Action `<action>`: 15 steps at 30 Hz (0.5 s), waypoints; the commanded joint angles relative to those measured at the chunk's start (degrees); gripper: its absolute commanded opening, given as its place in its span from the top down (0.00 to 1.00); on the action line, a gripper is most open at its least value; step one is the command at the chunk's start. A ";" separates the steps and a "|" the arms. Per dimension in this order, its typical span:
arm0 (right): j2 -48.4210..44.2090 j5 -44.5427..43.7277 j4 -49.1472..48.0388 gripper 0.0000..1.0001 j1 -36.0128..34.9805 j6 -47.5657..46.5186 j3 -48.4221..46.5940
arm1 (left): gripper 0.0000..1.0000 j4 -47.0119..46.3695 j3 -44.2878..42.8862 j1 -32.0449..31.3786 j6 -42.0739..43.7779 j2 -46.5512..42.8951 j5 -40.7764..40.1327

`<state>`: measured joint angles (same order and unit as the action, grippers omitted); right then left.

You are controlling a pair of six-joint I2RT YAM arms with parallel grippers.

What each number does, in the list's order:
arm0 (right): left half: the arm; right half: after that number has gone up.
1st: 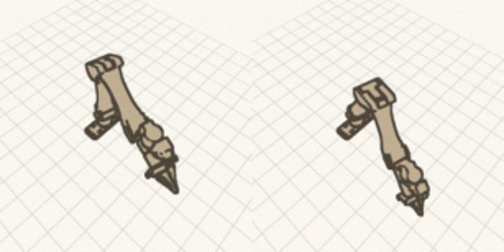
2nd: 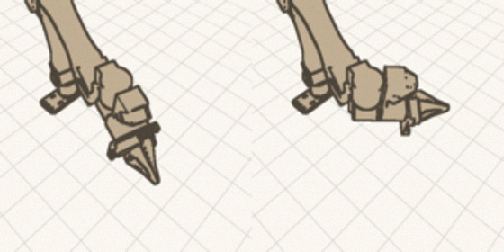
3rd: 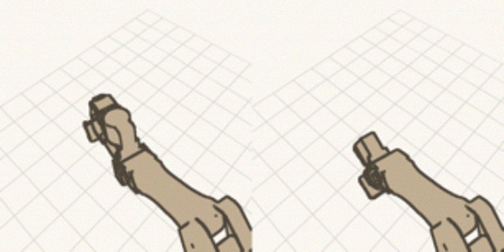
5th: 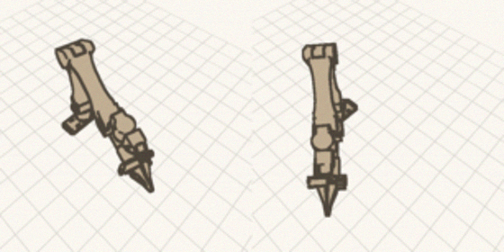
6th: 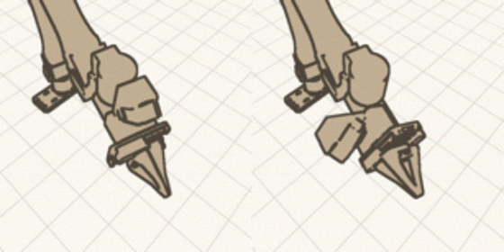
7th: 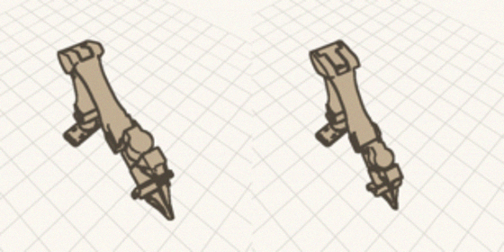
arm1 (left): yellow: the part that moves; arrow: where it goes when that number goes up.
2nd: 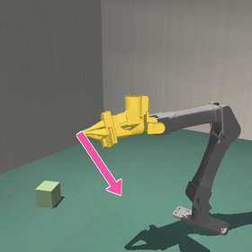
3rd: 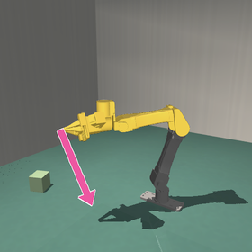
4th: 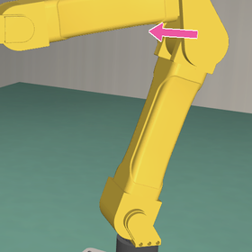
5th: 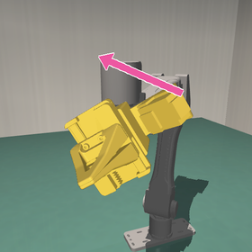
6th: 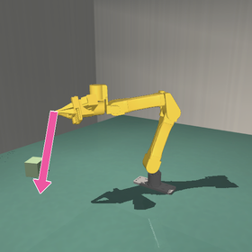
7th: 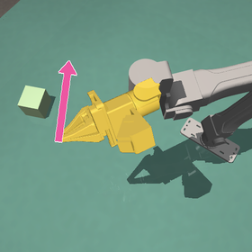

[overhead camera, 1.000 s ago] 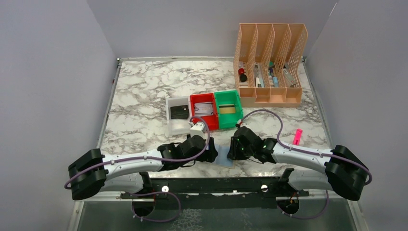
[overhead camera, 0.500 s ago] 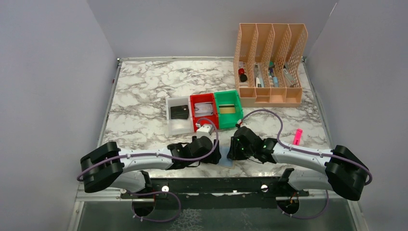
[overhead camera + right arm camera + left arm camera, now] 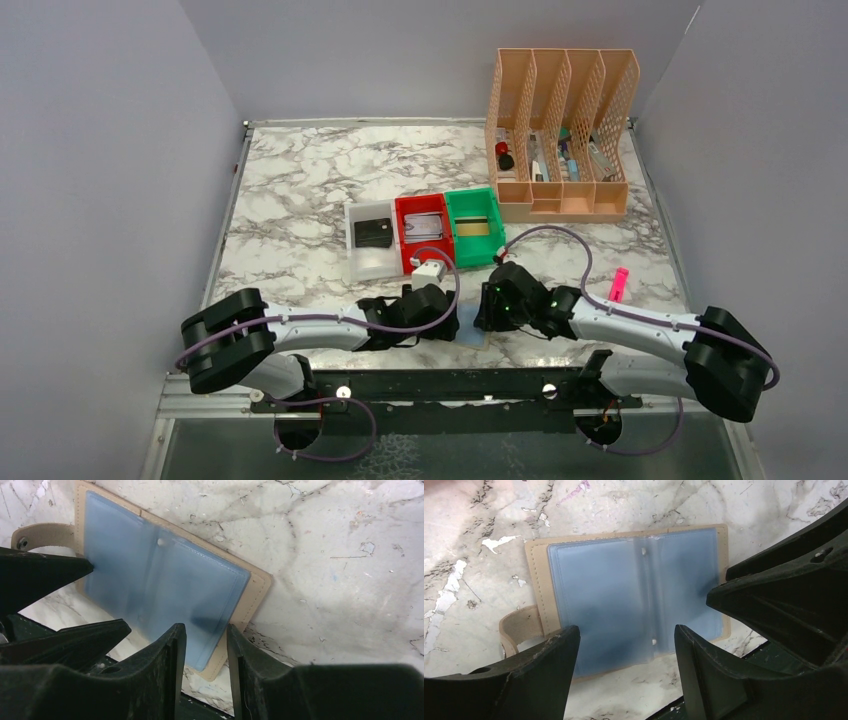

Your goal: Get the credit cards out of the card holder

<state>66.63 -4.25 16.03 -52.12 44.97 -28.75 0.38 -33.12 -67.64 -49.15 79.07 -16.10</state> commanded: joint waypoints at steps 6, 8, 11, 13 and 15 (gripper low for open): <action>4.45 0.94 -2.80 0.60 0.09 2.30 -0.14 | 0.31 -2.10 2.95 -0.33 -0.93 1.45 3.12; 5.53 3.69 -5.79 0.62 0.09 2.41 0.54 | 0.31 -3.56 3.72 -0.32 -1.18 1.77 4.12; 6.73 6.34 -8.81 0.65 0.09 2.37 0.68 | 0.32 -5.46 4.99 -0.38 -1.91 2.13 5.24; 6.93 7.87 -10.73 0.68 0.09 2.03 0.80 | 0.33 -6.43 5.66 -0.41 -2.32 2.09 5.75; 7.02 9.08 -12.10 0.69 0.09 1.35 0.51 | 0.33 -7.17 6.16 -0.47 -2.52 1.97 6.05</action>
<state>71.55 -1.48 11.29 -51.62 46.00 -28.88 -7.22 -29.80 -67.61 -50.09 79.09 -14.50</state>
